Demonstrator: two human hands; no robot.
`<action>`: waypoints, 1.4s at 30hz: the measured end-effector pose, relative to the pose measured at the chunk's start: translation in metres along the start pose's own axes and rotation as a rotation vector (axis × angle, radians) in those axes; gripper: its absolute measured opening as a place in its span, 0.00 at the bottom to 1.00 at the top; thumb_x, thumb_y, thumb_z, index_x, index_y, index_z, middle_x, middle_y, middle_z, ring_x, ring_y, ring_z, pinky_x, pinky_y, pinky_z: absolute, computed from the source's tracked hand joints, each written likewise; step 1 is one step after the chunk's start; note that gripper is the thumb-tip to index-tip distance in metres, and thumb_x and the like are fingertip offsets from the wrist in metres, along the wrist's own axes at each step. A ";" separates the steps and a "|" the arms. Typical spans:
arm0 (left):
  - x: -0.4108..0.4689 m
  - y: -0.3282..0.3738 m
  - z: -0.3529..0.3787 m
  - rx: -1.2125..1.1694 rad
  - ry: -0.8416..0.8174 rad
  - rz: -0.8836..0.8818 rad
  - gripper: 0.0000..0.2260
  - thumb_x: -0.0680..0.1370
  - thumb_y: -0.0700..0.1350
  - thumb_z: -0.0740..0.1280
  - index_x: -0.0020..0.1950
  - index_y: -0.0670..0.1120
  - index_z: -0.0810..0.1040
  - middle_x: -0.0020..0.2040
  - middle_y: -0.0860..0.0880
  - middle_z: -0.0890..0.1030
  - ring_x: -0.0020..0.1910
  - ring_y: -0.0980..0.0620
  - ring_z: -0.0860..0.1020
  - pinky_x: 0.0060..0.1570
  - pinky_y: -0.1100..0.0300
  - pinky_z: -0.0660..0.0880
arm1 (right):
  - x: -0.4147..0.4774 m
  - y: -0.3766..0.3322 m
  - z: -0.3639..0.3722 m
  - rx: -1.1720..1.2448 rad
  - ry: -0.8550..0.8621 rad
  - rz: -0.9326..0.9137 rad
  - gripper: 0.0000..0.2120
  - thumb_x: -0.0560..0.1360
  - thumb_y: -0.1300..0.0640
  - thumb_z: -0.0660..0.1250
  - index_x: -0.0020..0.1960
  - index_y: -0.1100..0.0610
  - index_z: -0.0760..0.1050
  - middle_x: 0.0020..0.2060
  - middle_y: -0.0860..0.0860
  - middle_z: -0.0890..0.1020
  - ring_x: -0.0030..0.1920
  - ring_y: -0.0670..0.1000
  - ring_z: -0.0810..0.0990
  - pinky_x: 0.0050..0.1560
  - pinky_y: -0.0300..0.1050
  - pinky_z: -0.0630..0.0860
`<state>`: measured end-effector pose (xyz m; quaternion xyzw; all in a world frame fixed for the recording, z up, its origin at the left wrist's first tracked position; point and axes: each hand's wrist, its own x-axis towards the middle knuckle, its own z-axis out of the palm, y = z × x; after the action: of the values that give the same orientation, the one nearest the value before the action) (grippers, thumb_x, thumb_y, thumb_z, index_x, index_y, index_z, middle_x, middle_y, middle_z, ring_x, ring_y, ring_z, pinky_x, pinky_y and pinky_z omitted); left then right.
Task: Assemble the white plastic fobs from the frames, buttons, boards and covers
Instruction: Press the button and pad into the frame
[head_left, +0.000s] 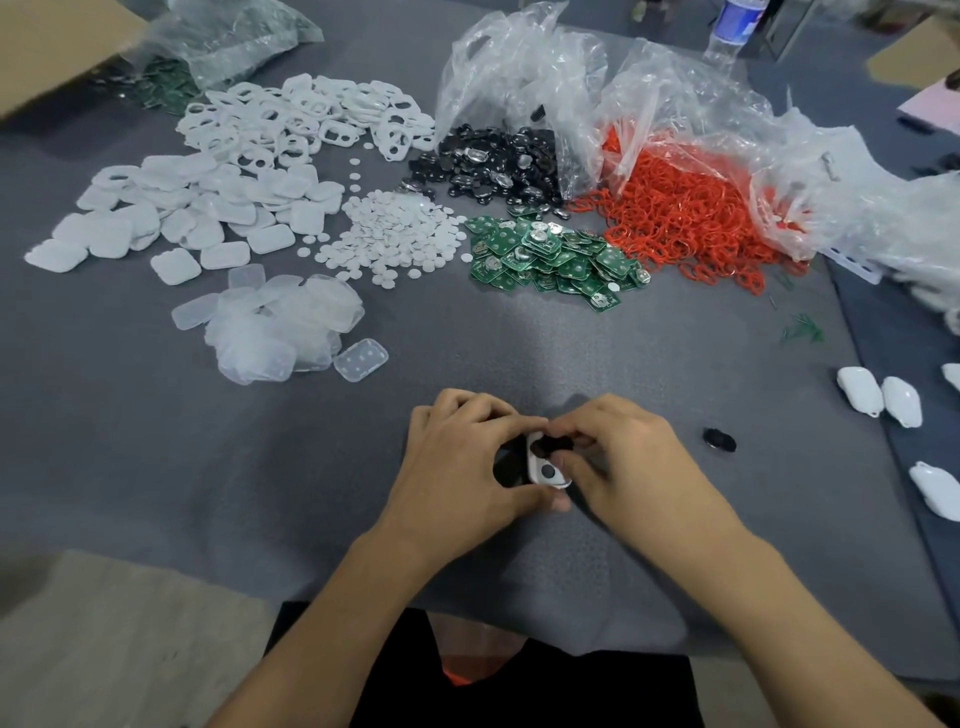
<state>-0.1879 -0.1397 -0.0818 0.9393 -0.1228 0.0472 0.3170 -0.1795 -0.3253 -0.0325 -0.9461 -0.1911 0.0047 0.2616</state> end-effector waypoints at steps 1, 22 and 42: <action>0.000 0.000 0.000 -0.001 -0.002 -0.001 0.36 0.62 0.79 0.65 0.65 0.65 0.80 0.55 0.65 0.76 0.62 0.59 0.68 0.60 0.55 0.63 | 0.000 -0.002 -0.001 -0.041 -0.007 0.001 0.11 0.73 0.62 0.75 0.53 0.54 0.83 0.45 0.46 0.79 0.44 0.46 0.79 0.49 0.32 0.73; 0.001 0.000 0.001 -0.016 0.028 0.007 0.34 0.61 0.78 0.66 0.62 0.64 0.81 0.54 0.64 0.77 0.60 0.58 0.68 0.57 0.55 0.63 | 0.000 0.000 0.017 -0.025 -0.017 0.088 0.15 0.70 0.67 0.75 0.54 0.55 0.79 0.51 0.47 0.70 0.54 0.53 0.73 0.54 0.36 0.67; 0.002 0.001 -0.001 -0.003 0.003 0.005 0.35 0.61 0.79 0.64 0.63 0.64 0.81 0.54 0.63 0.77 0.61 0.58 0.69 0.57 0.56 0.62 | 0.004 -0.004 0.015 0.080 0.054 0.185 0.10 0.72 0.66 0.73 0.48 0.52 0.83 0.46 0.45 0.76 0.42 0.36 0.74 0.44 0.21 0.68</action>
<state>-0.1861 -0.1399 -0.0802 0.9385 -0.1247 0.0490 0.3183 -0.1788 -0.3136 -0.0432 -0.9482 -0.0956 0.0110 0.3028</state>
